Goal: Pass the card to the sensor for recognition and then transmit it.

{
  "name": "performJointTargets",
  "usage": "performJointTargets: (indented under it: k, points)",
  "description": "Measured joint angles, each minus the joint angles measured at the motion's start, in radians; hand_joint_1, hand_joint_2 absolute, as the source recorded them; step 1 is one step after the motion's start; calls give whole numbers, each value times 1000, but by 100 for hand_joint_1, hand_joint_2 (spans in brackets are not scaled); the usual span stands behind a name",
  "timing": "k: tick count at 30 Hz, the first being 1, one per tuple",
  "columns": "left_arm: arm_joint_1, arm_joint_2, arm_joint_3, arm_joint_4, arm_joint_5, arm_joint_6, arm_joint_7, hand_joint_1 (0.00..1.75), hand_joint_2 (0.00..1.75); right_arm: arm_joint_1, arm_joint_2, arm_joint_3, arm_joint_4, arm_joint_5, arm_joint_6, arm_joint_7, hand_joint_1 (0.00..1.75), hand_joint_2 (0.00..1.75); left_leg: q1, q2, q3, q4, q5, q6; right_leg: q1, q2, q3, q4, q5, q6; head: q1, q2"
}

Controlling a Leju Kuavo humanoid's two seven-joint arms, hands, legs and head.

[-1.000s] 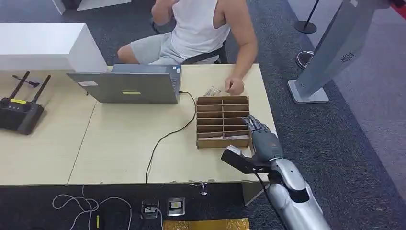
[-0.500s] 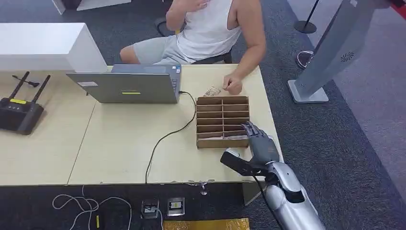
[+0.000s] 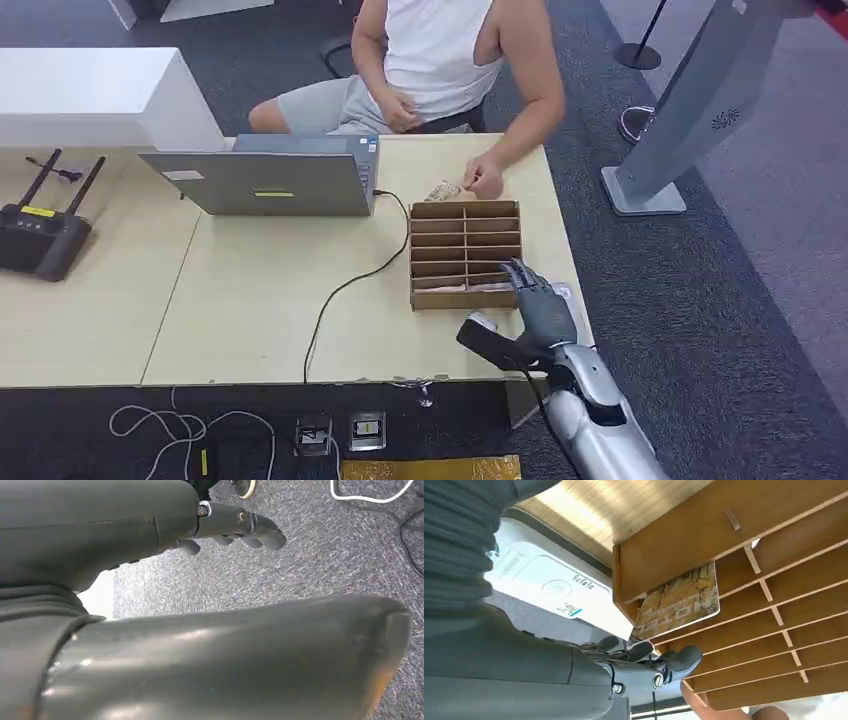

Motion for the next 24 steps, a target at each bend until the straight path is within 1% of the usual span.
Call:
performJointTargets:
  k: [3, 5, 7, 15, 24]
  points:
    - [0, 0, 0, 0, -1, 0, 0, 0, 0, -7, 3, 0, 11, -6, -43, -13, 0, 175, 0, 0, 0, 0, 0, 0, 0, 0, 0, 0, 0, 0, 0, 0]
    - [0, -1, 0, 0, -2, 0, 0, 0, 0, -12, 6, 0, 12, -22, -75, -35, 0, 175, 0, 0, 0, 0, 0, 0, 0, 0, 0, 0, 0, 0, 0, 0]
    - [0, -2, 0, 0, -2, 0, 0, 0, 0, -17, 10, 0, 12, -41, -90, -58, 0, 175, 0, 0, 0, 0, 0, 0, 0, 0, 0, 0, 0, 0, 0, 0]
    - [0, -3, 0, 0, -3, -3, -6, 0, 0, -31, 30, 1, 12, -68, -102, -102, 0, 175, 0, 0, 0, 0, 0, 0, 0, 0, 0, 0, 0, 0, 0, 0]
    - [0, -3, 0, 0, -9, -4, -10, 0, 0, -35, 43, 10, 13, -56, -92, -106, 0, 175, 0, 0, 0, 0, 0, 0, 0, 0, 0, 0, 0, 0, 0, 0]
